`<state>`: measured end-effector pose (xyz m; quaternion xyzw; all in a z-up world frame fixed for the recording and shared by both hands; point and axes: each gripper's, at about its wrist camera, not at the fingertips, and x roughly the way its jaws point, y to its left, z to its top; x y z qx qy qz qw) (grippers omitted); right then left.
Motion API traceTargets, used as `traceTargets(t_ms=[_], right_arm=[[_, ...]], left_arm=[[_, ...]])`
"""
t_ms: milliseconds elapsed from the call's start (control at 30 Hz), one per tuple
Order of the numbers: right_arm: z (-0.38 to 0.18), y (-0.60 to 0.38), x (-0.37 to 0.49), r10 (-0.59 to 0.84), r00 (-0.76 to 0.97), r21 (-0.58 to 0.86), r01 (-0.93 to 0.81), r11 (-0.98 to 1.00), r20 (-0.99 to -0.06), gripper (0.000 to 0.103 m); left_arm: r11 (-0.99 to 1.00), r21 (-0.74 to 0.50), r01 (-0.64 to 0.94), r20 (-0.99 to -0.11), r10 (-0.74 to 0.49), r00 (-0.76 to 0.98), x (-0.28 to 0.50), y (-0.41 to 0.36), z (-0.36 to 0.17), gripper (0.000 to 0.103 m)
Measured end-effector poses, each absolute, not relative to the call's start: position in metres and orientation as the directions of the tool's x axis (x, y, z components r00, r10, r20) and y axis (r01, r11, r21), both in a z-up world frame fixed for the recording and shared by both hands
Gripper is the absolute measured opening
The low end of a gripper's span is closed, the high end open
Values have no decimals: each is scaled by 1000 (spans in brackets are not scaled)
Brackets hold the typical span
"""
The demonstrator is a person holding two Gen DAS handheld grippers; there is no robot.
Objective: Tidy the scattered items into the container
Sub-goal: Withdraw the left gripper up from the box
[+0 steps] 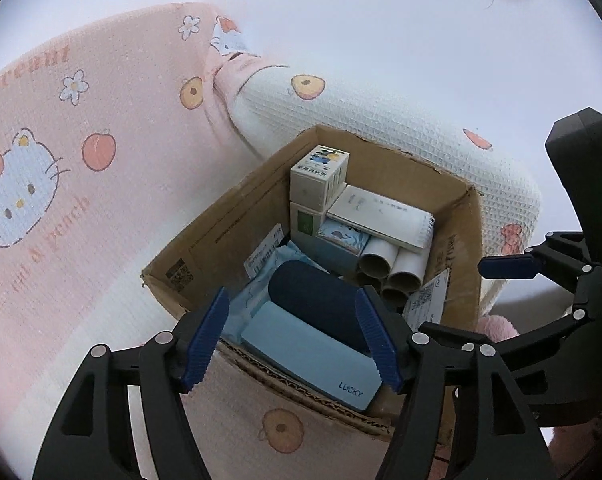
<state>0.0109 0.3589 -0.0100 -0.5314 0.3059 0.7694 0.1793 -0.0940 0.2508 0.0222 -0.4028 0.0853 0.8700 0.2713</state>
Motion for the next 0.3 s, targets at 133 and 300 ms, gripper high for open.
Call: traceTargets(t_ms=[133, 300], right_arm=[[-10, 358, 11, -49, -372, 280, -598, -751, -927, 75], [-10, 359, 12, -46, -367, 276, -604, -748, -929, 75]], left_arm=[[-839, -96, -536, -745, 417, -520, -95, 249, 21, 70], [-840, -95, -534, -754, 411, -512, -95, 249, 20, 70]])
